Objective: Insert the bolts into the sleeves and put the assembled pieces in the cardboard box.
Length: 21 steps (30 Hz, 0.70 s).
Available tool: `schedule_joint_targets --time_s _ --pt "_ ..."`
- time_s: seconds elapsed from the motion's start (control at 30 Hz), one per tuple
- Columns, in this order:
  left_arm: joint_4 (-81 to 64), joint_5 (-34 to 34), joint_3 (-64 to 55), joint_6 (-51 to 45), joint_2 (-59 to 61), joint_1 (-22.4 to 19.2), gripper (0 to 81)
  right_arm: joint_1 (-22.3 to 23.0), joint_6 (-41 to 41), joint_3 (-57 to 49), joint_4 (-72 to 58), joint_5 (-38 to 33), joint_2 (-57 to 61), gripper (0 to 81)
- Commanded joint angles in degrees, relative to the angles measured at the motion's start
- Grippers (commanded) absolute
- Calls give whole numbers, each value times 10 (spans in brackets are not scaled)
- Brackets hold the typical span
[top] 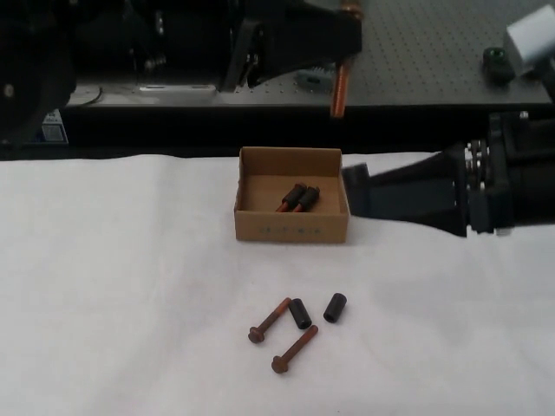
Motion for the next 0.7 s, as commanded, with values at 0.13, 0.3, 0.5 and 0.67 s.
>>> schedule_joint_targets --time_s 0.13,0.3,0.5,0.67 --pt "-27 21 -6 -19 -7 -37 6 -2 39 -3 -59 -4 0 26" --pt "-27 20 -6 -9 -7 -39 6 -3 49 -3 -59 1 0 26" --pt "-27 17 -6 2 -7 -39 6 -3 51 -3 -58 1 0 26" --pt "-25 -8 -6 12 -7 -36 6 -3 51 -3 -44 1 0 26"
